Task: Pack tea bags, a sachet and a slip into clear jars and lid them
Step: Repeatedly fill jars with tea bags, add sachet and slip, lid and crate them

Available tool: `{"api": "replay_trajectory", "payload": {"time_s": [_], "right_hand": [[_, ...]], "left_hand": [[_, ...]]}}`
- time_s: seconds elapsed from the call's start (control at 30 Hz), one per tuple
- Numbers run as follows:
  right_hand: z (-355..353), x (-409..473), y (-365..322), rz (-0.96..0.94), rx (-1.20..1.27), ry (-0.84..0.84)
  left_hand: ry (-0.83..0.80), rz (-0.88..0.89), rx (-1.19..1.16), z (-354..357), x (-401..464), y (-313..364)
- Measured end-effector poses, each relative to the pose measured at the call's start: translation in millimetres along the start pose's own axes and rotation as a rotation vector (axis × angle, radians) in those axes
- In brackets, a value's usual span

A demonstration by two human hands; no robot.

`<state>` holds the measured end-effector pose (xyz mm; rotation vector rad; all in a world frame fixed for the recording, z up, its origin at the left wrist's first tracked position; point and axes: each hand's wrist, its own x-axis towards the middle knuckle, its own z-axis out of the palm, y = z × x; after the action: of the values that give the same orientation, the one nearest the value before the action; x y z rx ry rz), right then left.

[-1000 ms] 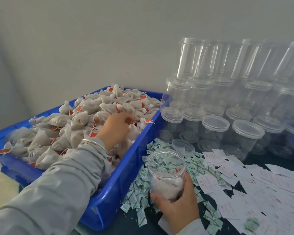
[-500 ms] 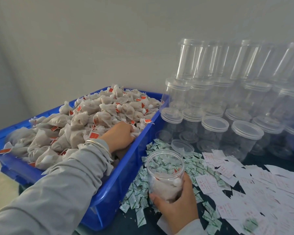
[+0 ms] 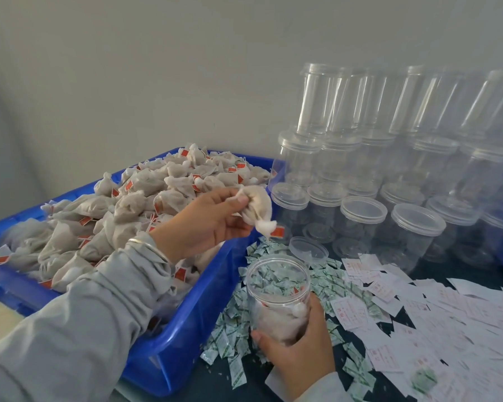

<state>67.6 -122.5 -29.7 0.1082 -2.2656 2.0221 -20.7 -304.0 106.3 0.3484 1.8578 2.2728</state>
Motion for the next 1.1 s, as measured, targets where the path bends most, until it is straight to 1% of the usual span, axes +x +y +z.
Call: {"api": "replay_trajectory", "payload": {"time_s": [0.1,0.13,0.2,0.23,0.27,0.3,0.33,0.4,0.43,0.47,0.5,0.57,0.63,0.7,0.8,0.9,0.97,1.1], "right_hand": [[0,1,0,0.005,0.011,-0.006],[-1,1,1,0.005,0.017,-0.002],[-1,1,2,-0.002,0.02,0.012],[-1,1,3,-0.011,0.015,0.018],[-1,0,3,-0.02,0.007,0.024],[-2,0,3,-0.027,-0.001,0.028],[-2,0,3,-0.031,-0.009,0.027],[-2,0,3,-0.036,-0.011,0.019],[-2,-1,2,-0.037,-0.011,0.016],[-2,-1,2,-0.038,-0.011,0.014],[-2,-1,2,-0.04,-0.013,0.014],[-1,-1,2,-0.039,-0.02,0.017],[-2,-1,3,-0.041,-0.022,0.021],[-2,-1,3,-0.037,-0.039,0.007],[-2,-1,4,-0.036,-0.037,0.007],[-2,-2,6,-0.037,-0.023,0.005],[-2,-2,6,-0.036,-0.019,0.006],[-2,-3,5,-0.045,-0.035,-0.001]], "left_hand": [[-0.179,-0.039,0.089,6,-4,-2],[-0.202,-0.041,0.1,6,-5,-2],[-0.163,-0.024,0.105,5,-4,-1],[-0.096,-0.002,0.124,3,-3,0],[0.006,0.03,0.167,1,-2,0],[0.143,0.067,0.238,-2,0,1],[0.305,0.115,0.339,-6,2,1],[0.625,0.218,0.645,-19,8,0],[0.722,0.241,0.785,-25,10,0],[0.771,0.242,0.878,-30,10,0],[0.78,0.218,0.925,-35,10,0],[0.721,0.117,0.979,-42,11,-3],[0.578,-0.01,1.096,-44,12,-8],[0.457,-0.085,1.237,-42,14,-12],[0.378,-0.097,1.391,-37,16,-17],[0.271,-0.094,1.626,-33,18,-22],[0.258,-0.113,1.739,-31,19,-24],[0.314,-0.122,1.839,-26,21,-27]]}}
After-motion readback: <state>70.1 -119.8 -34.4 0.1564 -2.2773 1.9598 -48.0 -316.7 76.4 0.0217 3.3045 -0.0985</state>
